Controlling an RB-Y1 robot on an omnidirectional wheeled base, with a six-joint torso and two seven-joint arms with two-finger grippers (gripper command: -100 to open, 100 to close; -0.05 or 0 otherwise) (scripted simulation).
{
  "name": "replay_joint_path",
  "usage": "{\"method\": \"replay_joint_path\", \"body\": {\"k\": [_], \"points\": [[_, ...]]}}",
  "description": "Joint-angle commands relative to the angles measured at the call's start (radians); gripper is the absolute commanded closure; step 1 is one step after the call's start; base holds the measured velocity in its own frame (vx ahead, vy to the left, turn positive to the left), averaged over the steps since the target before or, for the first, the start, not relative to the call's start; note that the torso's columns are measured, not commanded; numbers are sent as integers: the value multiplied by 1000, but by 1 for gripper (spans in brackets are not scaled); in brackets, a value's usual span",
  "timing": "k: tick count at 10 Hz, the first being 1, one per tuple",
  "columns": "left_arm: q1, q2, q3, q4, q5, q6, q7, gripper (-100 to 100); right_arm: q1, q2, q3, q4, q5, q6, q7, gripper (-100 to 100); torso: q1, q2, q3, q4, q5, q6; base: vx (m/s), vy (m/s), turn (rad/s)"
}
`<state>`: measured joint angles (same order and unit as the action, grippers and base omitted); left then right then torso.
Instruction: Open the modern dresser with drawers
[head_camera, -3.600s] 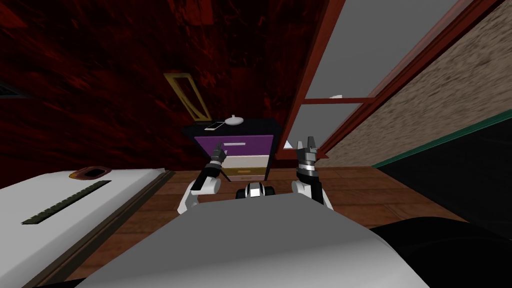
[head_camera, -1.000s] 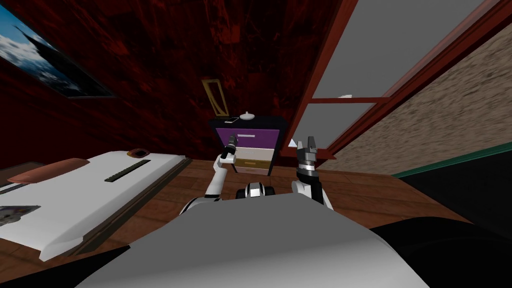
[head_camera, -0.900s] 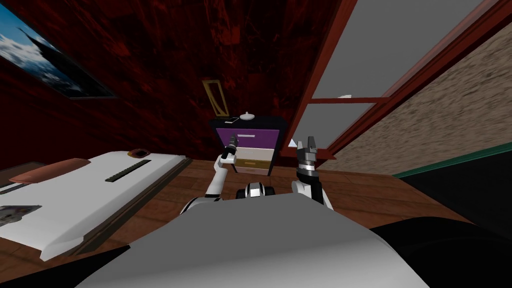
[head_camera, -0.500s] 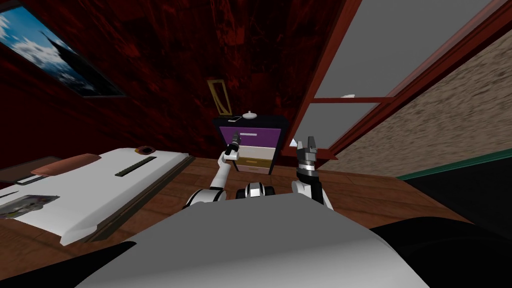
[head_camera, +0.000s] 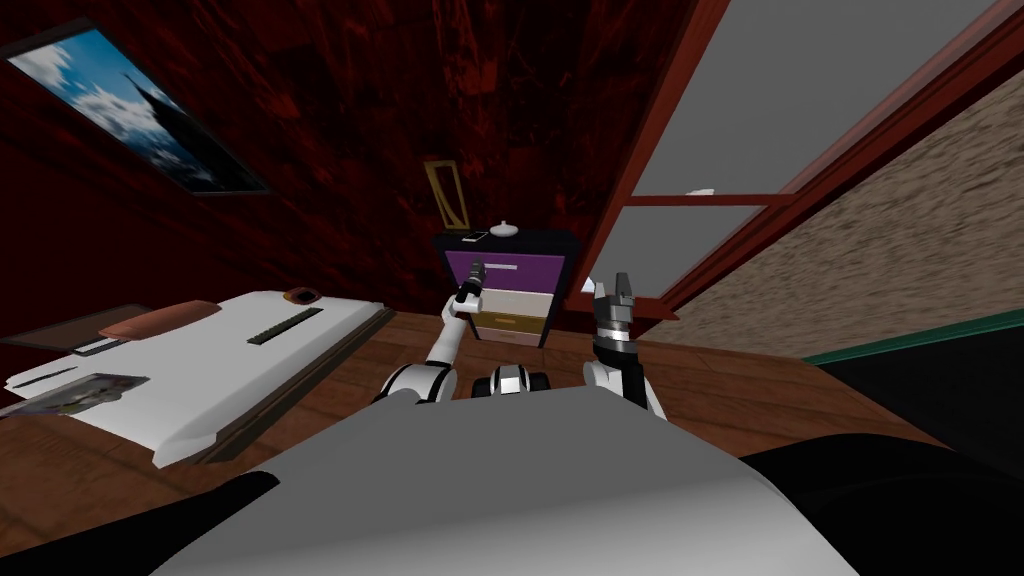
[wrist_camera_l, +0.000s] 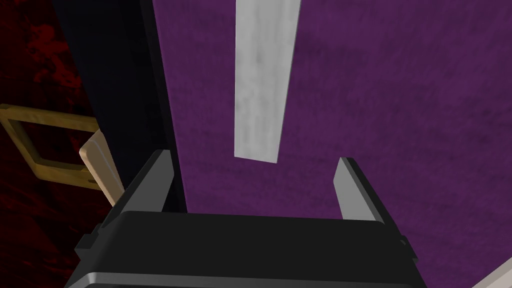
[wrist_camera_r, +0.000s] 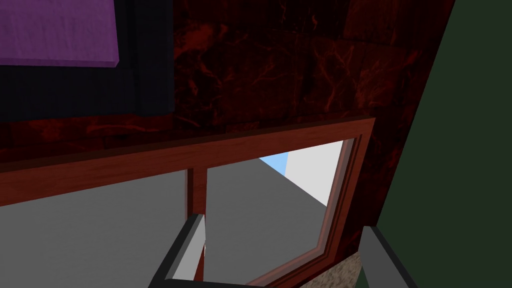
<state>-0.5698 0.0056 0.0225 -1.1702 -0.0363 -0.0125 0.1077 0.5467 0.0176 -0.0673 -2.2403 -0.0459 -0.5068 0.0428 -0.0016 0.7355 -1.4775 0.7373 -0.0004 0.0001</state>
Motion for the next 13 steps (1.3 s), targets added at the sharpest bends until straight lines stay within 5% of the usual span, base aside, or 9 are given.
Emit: {"method": "replay_joint_path", "body": {"k": [1, 5, 8, 11, 13], "points": [[-34, -2, 3, 77, -1, -5, -1, -100, 0, 0, 0, 0, 0, 0, 0, 0, 0, -2, -1, -1, 0, 2, 2, -1, 12], [-164, -24, 17, 182, -12, -36, -2, -100, 0, 0, 0, 0, 0, 0, 0, 0, 1, 2, 1, 1, 0, 0, -57, 22, 49], [-166, -24, 17, 242, -12, -36, -2, -100, 0, 0, 0, 0, 0, 0, 0, 0, 1, -2, -2, -2, 0, 1, 3, 0, 4], [-291, -47, 32, 377, -24, -67, -2, -100, 0, 0, 0, 0, 0, 0, 0, 0, 3, 3, 2, 1, 1, 0, -72, 26, 77], [-292, -45, 32, 390, -23, -72, -1, -100, 0, 0, 0, 0, 0, 0, 0, 0, 1, 0, 0, 0, 0, 0, -7, 6, -4]]}}
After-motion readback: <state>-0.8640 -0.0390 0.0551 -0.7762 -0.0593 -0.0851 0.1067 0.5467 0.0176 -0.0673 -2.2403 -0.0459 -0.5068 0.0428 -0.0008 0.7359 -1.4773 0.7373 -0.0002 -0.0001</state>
